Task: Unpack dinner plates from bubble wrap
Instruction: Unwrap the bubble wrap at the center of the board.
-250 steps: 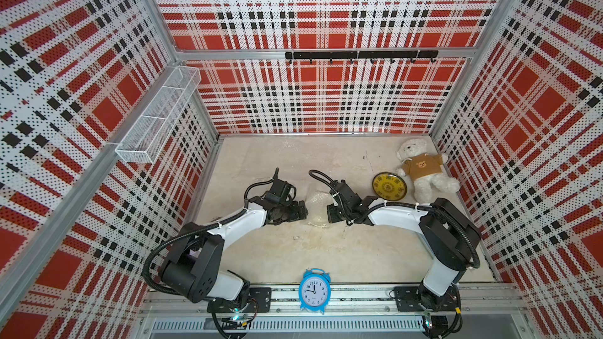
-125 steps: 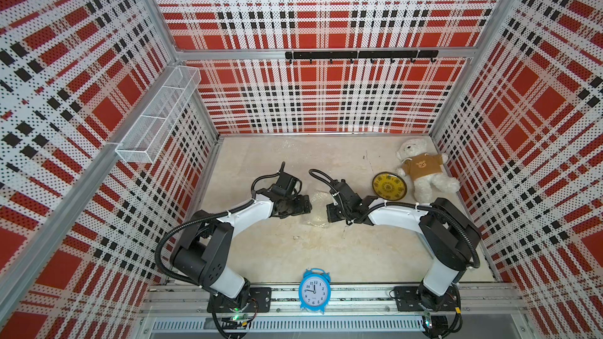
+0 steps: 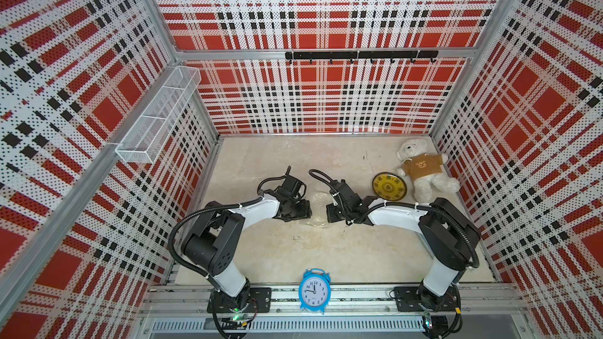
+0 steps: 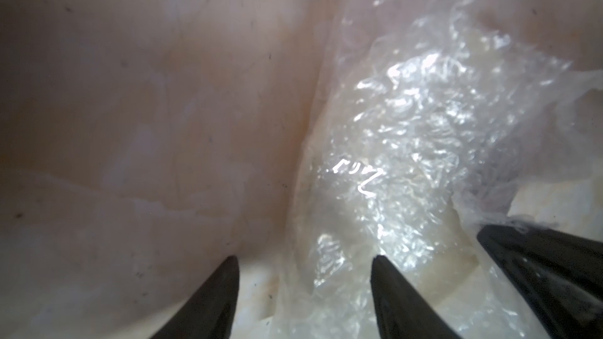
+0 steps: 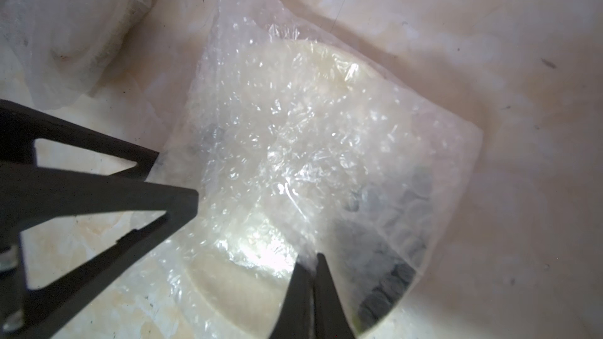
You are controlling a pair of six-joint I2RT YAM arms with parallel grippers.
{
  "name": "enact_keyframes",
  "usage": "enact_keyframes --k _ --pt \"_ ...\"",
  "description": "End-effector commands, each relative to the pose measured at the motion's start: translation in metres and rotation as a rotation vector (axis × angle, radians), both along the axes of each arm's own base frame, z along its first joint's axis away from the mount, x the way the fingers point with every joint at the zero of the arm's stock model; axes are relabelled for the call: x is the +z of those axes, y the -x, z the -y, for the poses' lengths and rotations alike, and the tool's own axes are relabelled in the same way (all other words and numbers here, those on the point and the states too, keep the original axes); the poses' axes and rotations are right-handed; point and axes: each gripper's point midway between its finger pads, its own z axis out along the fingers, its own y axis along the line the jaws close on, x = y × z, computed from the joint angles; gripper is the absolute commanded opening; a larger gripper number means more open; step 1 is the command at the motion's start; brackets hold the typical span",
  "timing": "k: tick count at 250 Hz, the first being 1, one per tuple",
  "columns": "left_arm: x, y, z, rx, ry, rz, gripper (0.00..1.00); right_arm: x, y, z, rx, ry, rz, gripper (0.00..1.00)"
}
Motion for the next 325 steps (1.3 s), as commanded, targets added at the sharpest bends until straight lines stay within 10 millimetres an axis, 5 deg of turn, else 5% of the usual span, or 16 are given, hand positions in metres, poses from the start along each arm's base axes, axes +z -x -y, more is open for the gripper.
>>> enact_keyframes --k 1,55,96,144,173,215,325 --pt "-0.013 0.003 0.000 -0.018 -0.041 -0.012 0.66 0.015 -0.010 -0.014 -0.005 -0.076 0.032 0.00" --pt "-0.008 -0.007 0.010 0.024 0.127 0.028 0.65 0.020 -0.011 -0.014 -0.020 -0.109 0.016 0.00" --pt "-0.008 -0.003 0.011 0.027 0.147 0.038 0.55 0.014 -0.012 -0.012 -0.036 -0.104 -0.002 0.00" --pt "-0.024 0.007 0.008 0.014 0.123 0.000 0.48 0.007 -0.012 -0.016 -0.038 -0.117 -0.031 0.00" --pt "-0.039 0.011 0.003 0.014 0.085 -0.025 0.34 0.011 -0.012 -0.020 -0.043 -0.151 -0.033 0.00" --pt "-0.060 0.015 -0.005 0.014 0.016 -0.059 0.00 0.026 -0.016 -0.021 -0.075 -0.301 -0.053 0.00" --pt "-0.064 0.016 -0.017 0.014 -0.076 -0.075 0.00 0.063 -0.025 0.002 -0.141 -0.495 -0.030 0.00"
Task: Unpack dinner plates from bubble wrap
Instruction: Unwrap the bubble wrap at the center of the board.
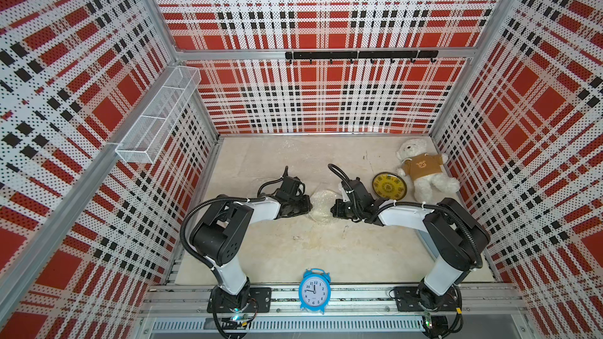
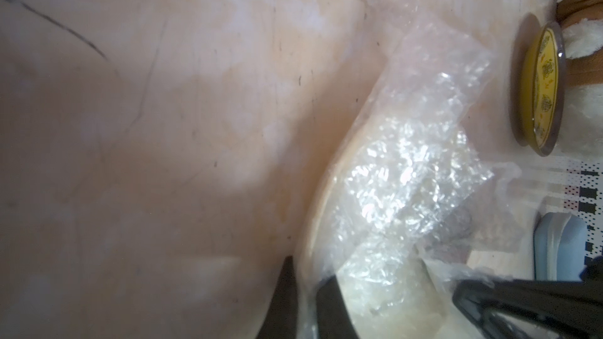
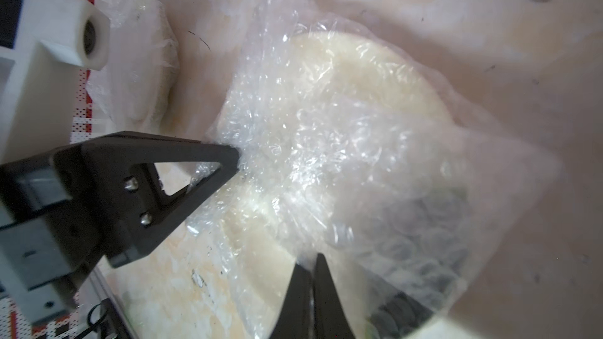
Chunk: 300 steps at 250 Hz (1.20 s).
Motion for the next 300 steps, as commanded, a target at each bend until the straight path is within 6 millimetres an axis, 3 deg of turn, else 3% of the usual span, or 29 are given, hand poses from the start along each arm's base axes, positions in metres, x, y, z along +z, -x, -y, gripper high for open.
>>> enact_keyframes --k 1,68,151,186,205,248,300 --pt "-0.053 0.048 -0.035 -0.041 -0.235 -0.172 0.00 0.056 -0.018 -0.010 -0.019 -0.185 0.125 0.00" --pt "-0.053 0.047 -0.036 -0.033 -0.241 -0.177 0.00 0.073 -0.019 0.019 -0.110 -0.227 0.166 0.00" --pt "-0.049 0.045 -0.037 -0.016 -0.245 -0.171 0.00 0.070 -0.021 0.023 -0.098 -0.202 0.214 0.00" --pt "-0.042 0.042 -0.032 -0.004 -0.215 -0.166 0.00 0.067 -0.022 0.015 -0.041 -0.045 0.203 0.33" --pt "-0.035 0.040 -0.029 0.010 -0.189 -0.157 0.00 0.068 -0.025 0.018 -0.033 0.050 0.206 0.44" --pt "-0.016 0.037 -0.022 0.033 -0.128 -0.133 0.00 0.074 -0.028 0.019 0.011 0.188 0.226 0.46" --pt "-0.005 0.035 -0.019 0.030 -0.107 -0.114 0.00 0.051 -0.021 0.007 0.174 0.314 0.183 0.46"
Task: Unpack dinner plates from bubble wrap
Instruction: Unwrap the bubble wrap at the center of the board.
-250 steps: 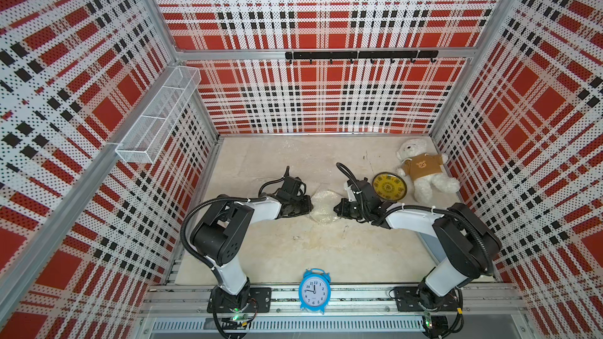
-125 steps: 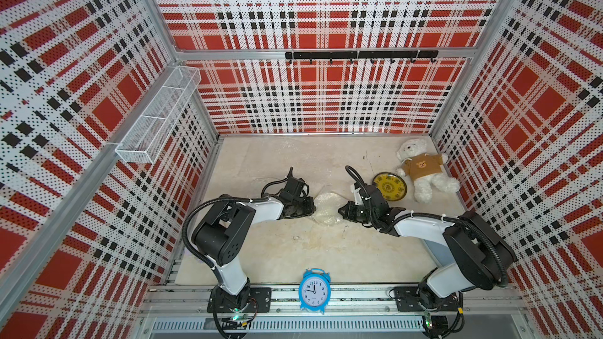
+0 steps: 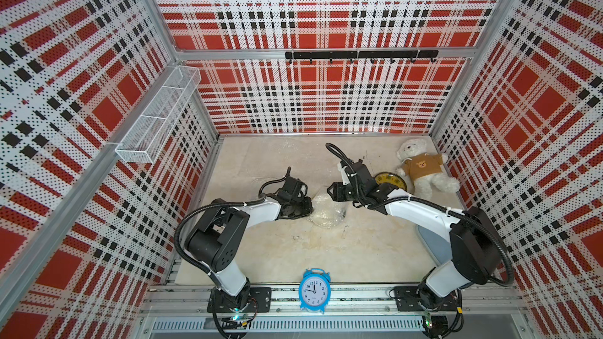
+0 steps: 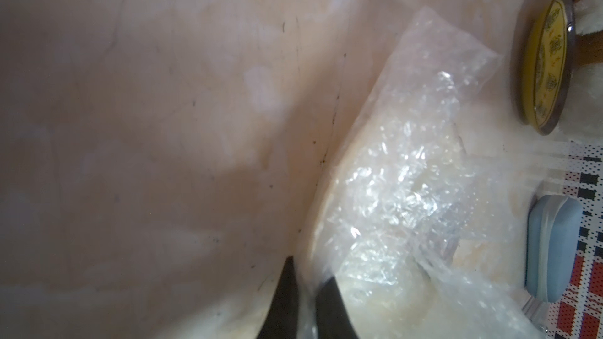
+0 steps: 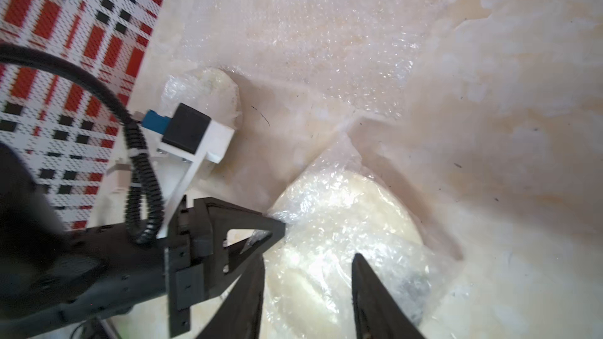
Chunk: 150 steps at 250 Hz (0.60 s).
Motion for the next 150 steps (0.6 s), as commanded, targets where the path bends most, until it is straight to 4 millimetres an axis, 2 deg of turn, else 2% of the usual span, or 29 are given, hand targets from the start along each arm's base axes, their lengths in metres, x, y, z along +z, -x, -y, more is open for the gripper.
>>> enact_keyframes --k 1,45,87,150 --pt "-0.019 0.019 -0.022 0.027 -0.102 -0.074 0.00 -0.030 0.013 0.006 0.096 0.165 -0.046 0.46" --pt "-0.023 0.021 -0.023 0.027 -0.102 -0.080 0.00 -0.051 0.021 -0.011 0.207 0.220 -0.059 0.49" --pt "-0.026 0.022 -0.022 0.029 -0.096 -0.085 0.00 -0.057 0.022 -0.028 0.257 0.201 -0.050 0.48" --pt "-0.025 0.021 -0.021 0.026 -0.090 -0.080 0.00 -0.078 0.019 -0.033 0.273 0.248 -0.064 0.48"
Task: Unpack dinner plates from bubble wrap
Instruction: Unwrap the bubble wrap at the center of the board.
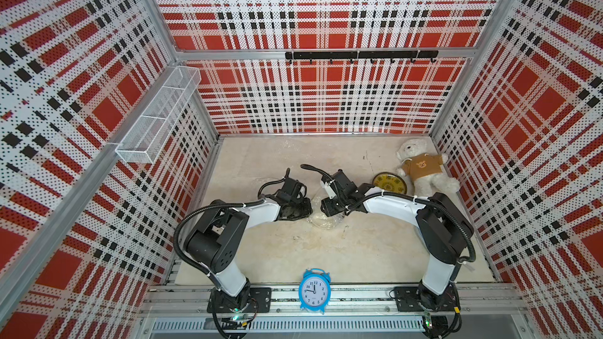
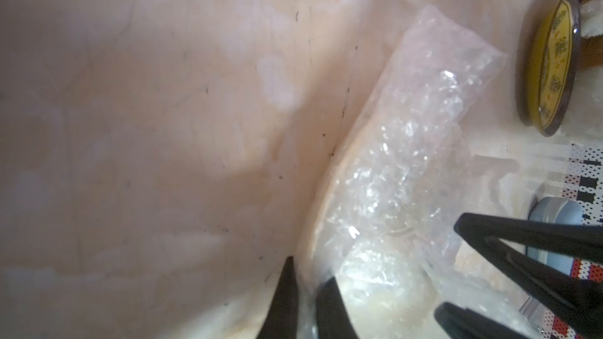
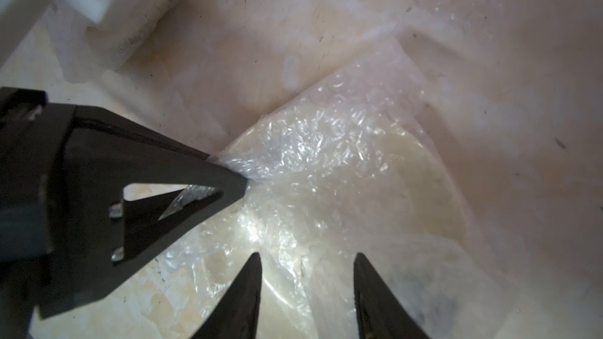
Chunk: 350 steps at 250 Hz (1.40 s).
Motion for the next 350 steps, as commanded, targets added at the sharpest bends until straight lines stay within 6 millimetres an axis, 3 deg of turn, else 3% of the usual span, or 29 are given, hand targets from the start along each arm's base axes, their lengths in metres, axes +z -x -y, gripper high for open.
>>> enact_keyframes --k 1,51,96,108,128,159,190,212,238,254,350 --pt "-0.023 0.017 -0.020 0.015 -0.095 -0.067 0.00 -0.006 -0.007 -0.006 0.028 0.014 0.023 0.48" --pt "-0.022 0.017 -0.020 0.017 -0.091 -0.064 0.00 -0.020 -0.012 0.003 -0.015 0.069 0.034 0.44" --pt "-0.023 0.018 -0.021 0.019 -0.091 -0.068 0.00 -0.023 -0.015 0.003 -0.033 0.064 0.037 0.25" --pt "-0.023 0.018 -0.021 0.020 -0.091 -0.066 0.00 -0.023 -0.014 0.002 -0.029 0.062 0.038 0.27" --pt "-0.023 0.017 -0.021 0.021 -0.089 -0.067 0.00 -0.025 -0.013 0.000 -0.019 0.054 0.032 0.41" --pt "-0.023 0.016 -0.021 0.022 -0.087 -0.065 0.00 -0.029 -0.009 -0.005 -0.009 0.043 0.019 0.45" --pt "-0.024 0.017 -0.021 0.024 -0.087 -0.068 0.00 -0.035 -0.009 -0.005 -0.021 0.054 0.010 0.42" --pt "-0.024 0.017 -0.021 0.023 -0.086 -0.067 0.00 -0.037 -0.009 -0.003 -0.037 0.056 0.013 0.29" --pt "-0.024 0.017 -0.021 0.024 -0.086 -0.068 0.00 -0.029 -0.011 -0.003 -0.056 0.033 0.036 0.10" --pt "-0.025 0.017 -0.023 0.026 -0.089 -0.070 0.00 -0.022 -0.012 -0.003 -0.064 0.017 0.047 0.04" --pt "-0.031 0.020 -0.027 0.031 -0.109 -0.082 0.00 0.037 -0.015 -0.013 -0.095 -0.183 0.088 0.01"
